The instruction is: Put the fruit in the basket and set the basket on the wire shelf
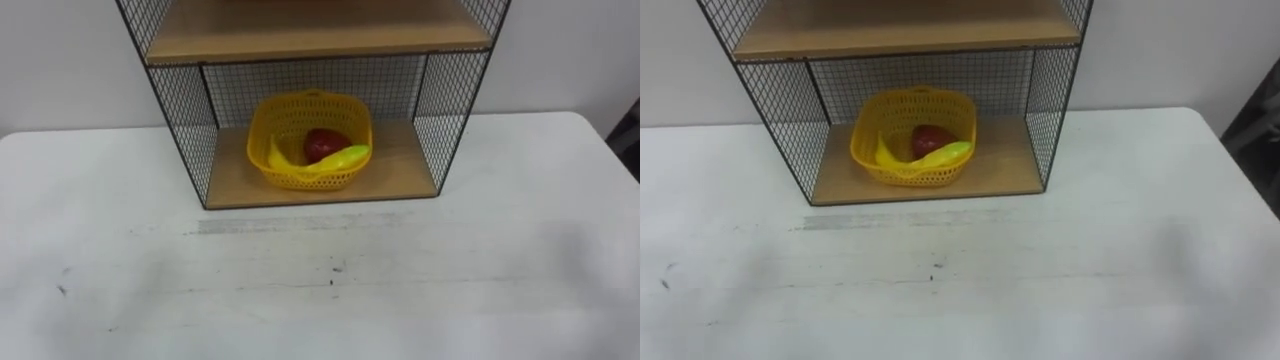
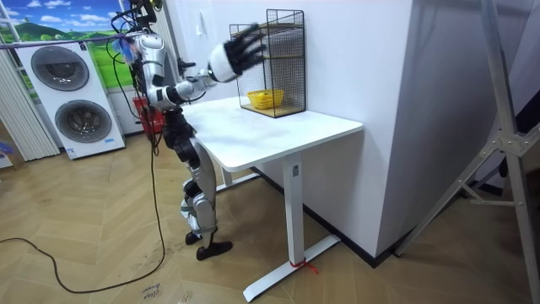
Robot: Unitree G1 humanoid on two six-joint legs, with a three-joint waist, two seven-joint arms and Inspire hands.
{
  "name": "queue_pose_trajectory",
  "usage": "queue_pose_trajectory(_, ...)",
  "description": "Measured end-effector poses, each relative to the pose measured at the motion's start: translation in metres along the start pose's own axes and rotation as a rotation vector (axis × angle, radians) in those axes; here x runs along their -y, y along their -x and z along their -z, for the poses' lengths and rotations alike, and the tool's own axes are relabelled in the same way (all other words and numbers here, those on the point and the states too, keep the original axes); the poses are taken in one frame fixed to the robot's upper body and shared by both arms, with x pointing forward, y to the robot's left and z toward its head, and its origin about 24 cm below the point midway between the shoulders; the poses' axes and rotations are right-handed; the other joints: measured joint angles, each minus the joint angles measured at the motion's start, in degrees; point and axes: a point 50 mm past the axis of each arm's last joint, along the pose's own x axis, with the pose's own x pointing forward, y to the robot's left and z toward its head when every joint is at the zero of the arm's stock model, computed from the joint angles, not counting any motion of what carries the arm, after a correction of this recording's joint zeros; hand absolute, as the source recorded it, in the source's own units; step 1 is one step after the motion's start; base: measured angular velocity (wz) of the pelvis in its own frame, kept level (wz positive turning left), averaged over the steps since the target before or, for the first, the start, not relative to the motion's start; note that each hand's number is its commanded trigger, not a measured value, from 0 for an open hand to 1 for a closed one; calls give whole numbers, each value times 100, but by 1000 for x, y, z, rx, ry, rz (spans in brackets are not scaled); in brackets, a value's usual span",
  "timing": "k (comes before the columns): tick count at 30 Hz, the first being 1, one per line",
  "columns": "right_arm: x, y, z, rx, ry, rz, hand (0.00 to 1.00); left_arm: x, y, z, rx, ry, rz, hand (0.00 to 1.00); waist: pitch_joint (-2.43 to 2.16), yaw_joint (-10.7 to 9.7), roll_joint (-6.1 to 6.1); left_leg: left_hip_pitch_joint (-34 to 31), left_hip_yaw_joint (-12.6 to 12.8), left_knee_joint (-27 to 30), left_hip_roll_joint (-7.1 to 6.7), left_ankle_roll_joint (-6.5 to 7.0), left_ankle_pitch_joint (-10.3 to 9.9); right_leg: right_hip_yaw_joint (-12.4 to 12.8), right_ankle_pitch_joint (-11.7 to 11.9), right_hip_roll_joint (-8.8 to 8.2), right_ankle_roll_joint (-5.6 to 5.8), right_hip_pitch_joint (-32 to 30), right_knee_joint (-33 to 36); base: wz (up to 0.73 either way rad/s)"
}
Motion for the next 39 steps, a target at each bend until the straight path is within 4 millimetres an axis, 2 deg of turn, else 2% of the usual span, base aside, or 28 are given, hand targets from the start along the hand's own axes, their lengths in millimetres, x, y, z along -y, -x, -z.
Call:
queue_pose_trajectory(1, 12, -6, -6, 31, 3, 89, 0, -15, -2, -9, 36, 8, -96, 0, 9, -2, -14, 0, -7, 1, -1, -2, -1, -9, -31, -2, 15, -25, -2, 9)
queue_pose_trajectory(2, 19, -10, -9, 44, 3, 135, 0, -23, -3, -12, 44, 11, -146, 0, 4, 14, -5, -2, -10, 1, -2, -2, -2, -7, -36, -2, 18, -30, 1, 0)
queue_pose_trajectory(3, 29, -15, -14, 68, -1, 219, 0, -41, -2, -17, 58, 27, -251, 0, -7, 23, 24, 3, -13, 1, -5, -9, -8, 0, -70, -3, 58, -32, 14, 0)
queue_pose_trajectory(5, 53, -25, -13, 65, 6, 383, 0, -76, 1, -22, 61, 48, -447, 0, -11, -1, 38, -4, -32, 7, -10, -44, -31, 0, -100, -7, 53, -58, 64, 0)
queue_pose_trajectory(6, 59, -28, -11, 51, 7, 422, 0, -86, 1, -21, 51, 52, -497, 0, -11, -3, 36, -14, -40, 16, -11, -47, -34, -7, -111, -8, 58, -64, 74, 5)
queue_pose_trajectory(7, 70, -31, -6, 17, 8, 499, 0, -103, 3, -16, 23, 64, -603, 0, -14, -7, 33, -39, -63, 35, -10, -53, -39, -32, -122, -11, 55, -73, 79, 8)
queue_pose_trajectory(9, 87, -33, 5, -37, 18, 600, 0, -121, 11, -7, -20, 76, -731, 0, -14, -8, 38, -125, -123, 115, -7, -59, -60, -103, -125, -19, 48, -96, 83, 16)
queue_pose_trajectory(13, 114, -27, 35, -222, -21, 741, 0, -148, 28, 18, -136, 106, -925, 0, -35, -19, 13, -171, -198, 138, -11, -67, -64, -186, -145, -31, 25, -104, 97, 14)
queue_pose_trajectory(14, 128, -19, 54, -329, -21, 799, 0, -161, 41, 34, -209, 97, -1014, 0, -42, -29, 12, -203, -225, 169, -11, -64, -68, -276, -154, -59, 5, -96, 96, 19)
queue_pose_trajectory(15, 134, -15, 62, -368, -13, 820, 0, -166, 46, 39, -232, 101, -1045, 0, -42, -33, 12, -219, -237, 179, -11, -62, -69, -283, -153, -59, 2, -97, 91, 20)
queue_pose_trajectory(17, 156, 6, 94, -543, -12, 919, 0, -184, 70, 59, -329, 112, -1168, 0, -41, -15, 12, -273, -280, 198, -19, -61, -71, -316, -147, -65, -7, -104, 76, 10)
queue_pose_trajectory(20, 174, 33, 119, -684, 4, 996, 0, -197, 96, 78, -425, 117, -1277, 0, -41, -16, 33, -285, -338, 224, -27, -63, -83, -338, -154, -67, -3, -96, 76, 9)
queue_pose_trajectory(22, 184, 58, 135, -782, 38, 1027, 0, -204, 115, 89, -489, 104, -1343, 0, -47, -8, 21, -269, -356, 226, -25, -69, -96, -345, -185, -67, 25, -92, 85, 3)
queue_pose_trajectory(24, 193, 97, 156, -921, 119, 1033, 0, -209, 143, 103, -577, 78, -1384, 0, -63, -17, -13, -253, -365, 227, -17, -79, -102, -347, -192, -61, 20, -71, 82, 0)
queue_pose_trajectory(25, 195, 107, 160, -957, 143, 1032, 0, -209, 150, 106, -604, 71, -1393, 0, -64, -12, -13, -251, -363, 228, -17, -79, -103, -344, -192, -61, 19, -69, 83, 0)
queue_pose_trajectory(26, 196, 136, 171, -1064, 234, 992, 0, -206, 172, 119, -690, 36, -1399, 0, -68, -31, -20, -243, -357, 228, -17, -80, -103, -339, -186, -61, 20, -37, 79, 0)
queue_pose_trajectory(29, 192, 175, 182, -1200, 335, 916, 0, -195, 196, 136, -824, -42, -1352, 0, -68, -29, -39, -192, -356, 226, -17, -79, -108, -340, -177, -62, 9, 29, 72, 0)
queue_pose_trajectory(31, 183, 209, 190, -1341, 468, 741, 0, -183, 220, 151, -997, -184, -1202, 0, -56, -18, -68, -93, -330, 208, -13, -78, -111, -324, -172, -61, 5, 109, 65, -7)
queue_pose_trajectory(32, 181, 216, 191, -1377, 504, 686, 0, -180, 226, 154, -1042, -219, -1157, 0, -58, -20, -73, -65, -327, 211, -13, -77, -117, -316, -171, -61, 7, 125, 61, -8)
queue_pose_trajectory(34, 167, 238, 197, -1488, 638, 416, 0, -163, 239, 170, -1231, -395, -911, 0, -59, 23, -93, 10, -271, 212, -4, -70, -131, -260, -176, -50, 37, 156, 66, -9)
queue_pose_trajectory(35, 162, 241, 199, -1503, 678, 336, 0, -158, 240, 174, -1270, -437, -844, 0, -57, 23, -98, 15, -266, 212, -4, -57, -138, -255, -173, -51, 38, 160, 66, -8)
queue_pose_trajectory(37, 141, 246, 206, -1520, 807, 25, 0, -137, 240, 189, -1395, -632, -522, 0, -48, -5, -104, 128, -242, 205, -5, -55, -138, -245, -151, -48, 41, 263, 46, -5)
queue_pose_trajectory(39, 129, 249, 209, -1517, 882, -164, 0, -116, 234, 202, -1434, -756, -278, 0, -45, -24, -113, 228, -246, 192, -4, -55, -138, -243, -144, -38, 45, 376, -2, -2)
